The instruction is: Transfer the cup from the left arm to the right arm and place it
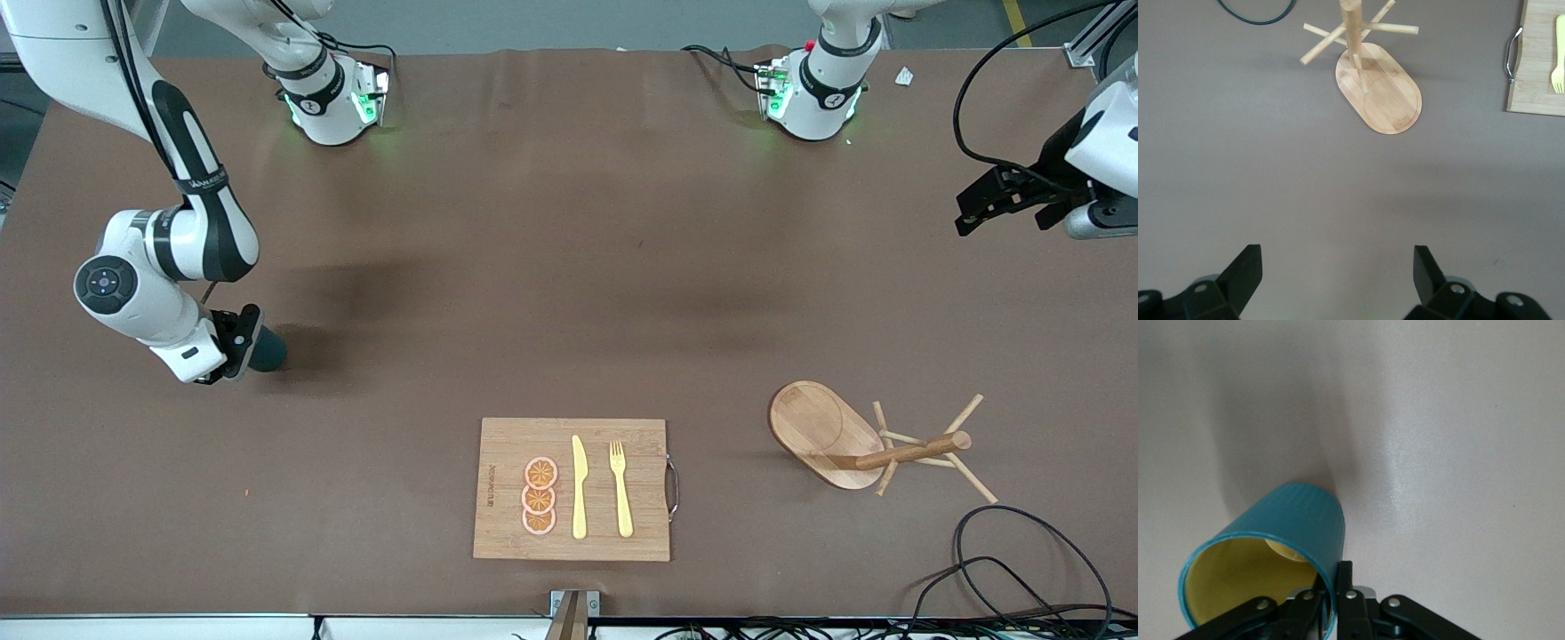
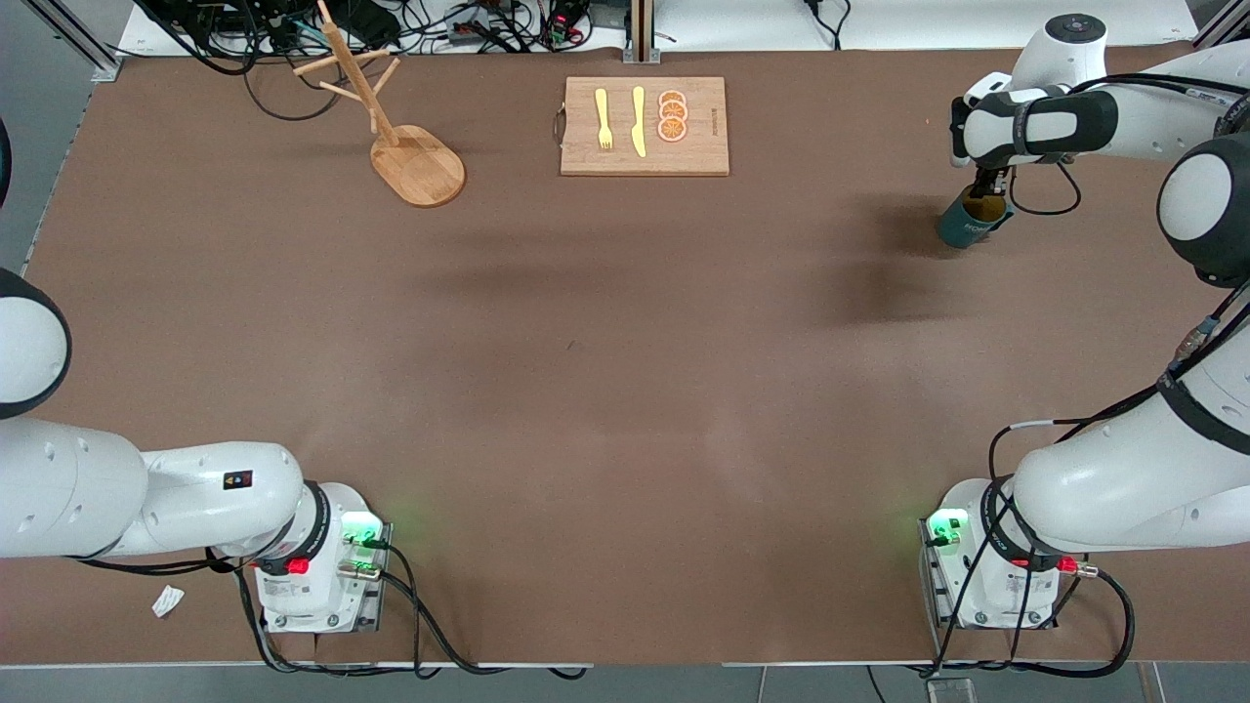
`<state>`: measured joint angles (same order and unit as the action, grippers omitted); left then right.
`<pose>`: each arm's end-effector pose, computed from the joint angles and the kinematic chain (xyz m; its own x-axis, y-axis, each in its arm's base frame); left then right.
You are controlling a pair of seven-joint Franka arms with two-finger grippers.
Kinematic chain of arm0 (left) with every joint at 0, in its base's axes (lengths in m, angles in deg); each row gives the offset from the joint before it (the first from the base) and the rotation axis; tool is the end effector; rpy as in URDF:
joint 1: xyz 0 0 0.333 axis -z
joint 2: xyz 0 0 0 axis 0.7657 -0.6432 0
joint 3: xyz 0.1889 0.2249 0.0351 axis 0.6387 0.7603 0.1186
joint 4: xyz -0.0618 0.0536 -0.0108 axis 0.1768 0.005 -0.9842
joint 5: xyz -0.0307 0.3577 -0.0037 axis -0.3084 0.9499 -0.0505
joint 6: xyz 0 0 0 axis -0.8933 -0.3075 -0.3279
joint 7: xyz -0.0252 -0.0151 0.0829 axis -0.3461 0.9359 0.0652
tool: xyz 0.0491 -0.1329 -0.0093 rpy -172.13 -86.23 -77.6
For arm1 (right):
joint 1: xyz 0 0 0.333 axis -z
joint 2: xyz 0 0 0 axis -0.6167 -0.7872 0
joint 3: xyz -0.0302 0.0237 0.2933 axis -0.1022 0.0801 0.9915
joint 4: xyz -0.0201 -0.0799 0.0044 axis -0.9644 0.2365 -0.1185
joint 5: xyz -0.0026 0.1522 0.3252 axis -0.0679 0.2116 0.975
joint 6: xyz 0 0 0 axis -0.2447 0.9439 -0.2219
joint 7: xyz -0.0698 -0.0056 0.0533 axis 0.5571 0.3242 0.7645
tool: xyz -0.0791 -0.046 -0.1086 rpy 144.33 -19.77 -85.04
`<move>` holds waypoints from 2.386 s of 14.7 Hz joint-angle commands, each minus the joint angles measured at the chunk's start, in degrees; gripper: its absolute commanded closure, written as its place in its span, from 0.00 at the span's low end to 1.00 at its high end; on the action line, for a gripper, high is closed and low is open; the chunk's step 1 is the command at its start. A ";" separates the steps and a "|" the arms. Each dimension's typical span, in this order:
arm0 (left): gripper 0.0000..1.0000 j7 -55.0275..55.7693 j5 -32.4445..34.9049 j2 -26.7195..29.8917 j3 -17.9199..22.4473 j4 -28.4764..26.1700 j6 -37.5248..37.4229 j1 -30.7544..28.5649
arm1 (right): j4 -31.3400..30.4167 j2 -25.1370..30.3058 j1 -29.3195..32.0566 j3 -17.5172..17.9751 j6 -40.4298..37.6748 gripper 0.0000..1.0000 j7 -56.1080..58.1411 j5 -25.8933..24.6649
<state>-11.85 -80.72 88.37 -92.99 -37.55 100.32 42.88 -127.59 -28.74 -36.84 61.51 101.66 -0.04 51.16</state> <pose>0.4989 -0.0343 0.5715 0.9976 0.0582 0.0386 0.0586 -0.9982 -0.0100 0.5529 -0.0583 0.2175 0.1603 0.9778 -0.1346 0.9870 -0.1601 0.0128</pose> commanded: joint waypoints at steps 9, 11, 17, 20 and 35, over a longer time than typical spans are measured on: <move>0.00 -0.66 0.12 1.05 -0.23 -0.85 1.01 -0.82 | 5.03 8.26 1.67 1.21 -21.19 0.00 -14.09 4.34; 0.00 -0.66 0.12 1.05 -0.23 -0.85 1.01 -0.82 | 9.50 9.23 1.93 1.21 -28.55 0.00 -21.19 5.39; 0.00 -0.66 0.12 0.97 -0.23 -0.76 1.01 -0.74 | 19.19 12.21 0.71 1.65 -43.09 0.00 -39.74 8.83; 0.00 -0.75 0.12 0.97 -0.31 -0.76 1.01 -0.65 | 19.54 14.33 -0.52 1.74 -45.38 0.00 -49.66 8.83; 0.00 -1.10 0.12 0.88 -0.40 -0.58 0.92 -0.65 | 35.89 14.07 2.55 1.03 -57.77 0.00 -64.29 8.30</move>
<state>-12.01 -80.72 88.38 -93.20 -37.62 100.74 42.46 -93.09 -14.77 -35.11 61.76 45.21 -62.13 59.54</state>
